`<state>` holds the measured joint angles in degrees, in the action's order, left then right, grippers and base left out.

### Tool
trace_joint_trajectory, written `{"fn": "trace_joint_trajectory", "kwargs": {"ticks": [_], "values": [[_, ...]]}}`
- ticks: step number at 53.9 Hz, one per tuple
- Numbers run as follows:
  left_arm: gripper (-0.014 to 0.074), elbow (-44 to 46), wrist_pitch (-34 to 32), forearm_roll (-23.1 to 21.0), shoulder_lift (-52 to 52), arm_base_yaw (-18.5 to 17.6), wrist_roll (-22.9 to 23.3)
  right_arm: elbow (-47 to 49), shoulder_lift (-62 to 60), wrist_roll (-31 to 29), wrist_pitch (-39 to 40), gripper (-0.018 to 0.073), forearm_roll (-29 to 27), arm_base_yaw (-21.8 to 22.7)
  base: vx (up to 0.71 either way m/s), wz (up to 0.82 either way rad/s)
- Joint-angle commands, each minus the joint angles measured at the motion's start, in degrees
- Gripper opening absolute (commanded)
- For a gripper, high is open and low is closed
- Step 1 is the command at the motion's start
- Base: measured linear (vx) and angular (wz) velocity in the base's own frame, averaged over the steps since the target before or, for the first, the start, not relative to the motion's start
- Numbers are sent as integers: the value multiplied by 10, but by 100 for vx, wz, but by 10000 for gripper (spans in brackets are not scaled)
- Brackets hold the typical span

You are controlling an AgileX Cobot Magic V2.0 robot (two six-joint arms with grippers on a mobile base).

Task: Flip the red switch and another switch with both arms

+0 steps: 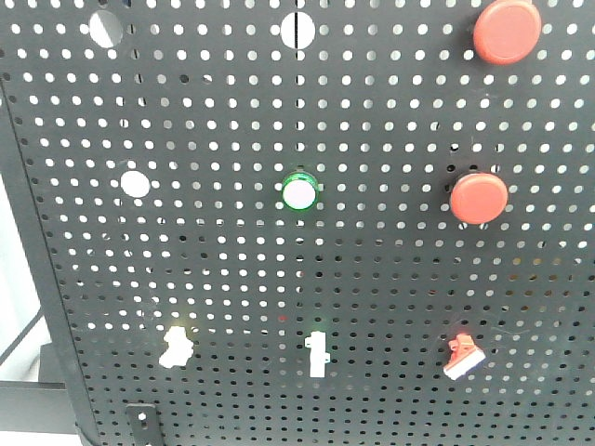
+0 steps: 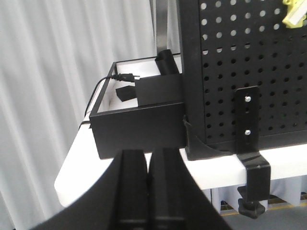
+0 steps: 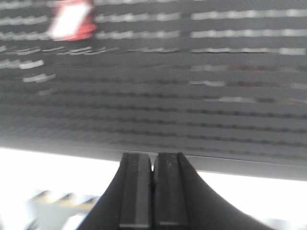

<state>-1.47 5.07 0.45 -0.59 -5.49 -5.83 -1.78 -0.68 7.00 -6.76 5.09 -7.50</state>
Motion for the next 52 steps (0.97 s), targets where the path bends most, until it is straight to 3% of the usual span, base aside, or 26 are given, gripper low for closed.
{"fn": "trace_joint_trajectory", "kwargs": {"ticks": [1, 8, 52], "values": [[3, -11, -45, -2, -11, 1, 4, -3, -7, 3, 46, -6, 5, 34, 0, 0], [3, -11, -45, -2, -11, 1, 4, -3, -7, 3, 46, -6, 5, 56, 0, 0], [3, -11, -45, -2, -11, 1, 4, -3, -7, 3, 46, -6, 5, 54, 0, 0]]}}
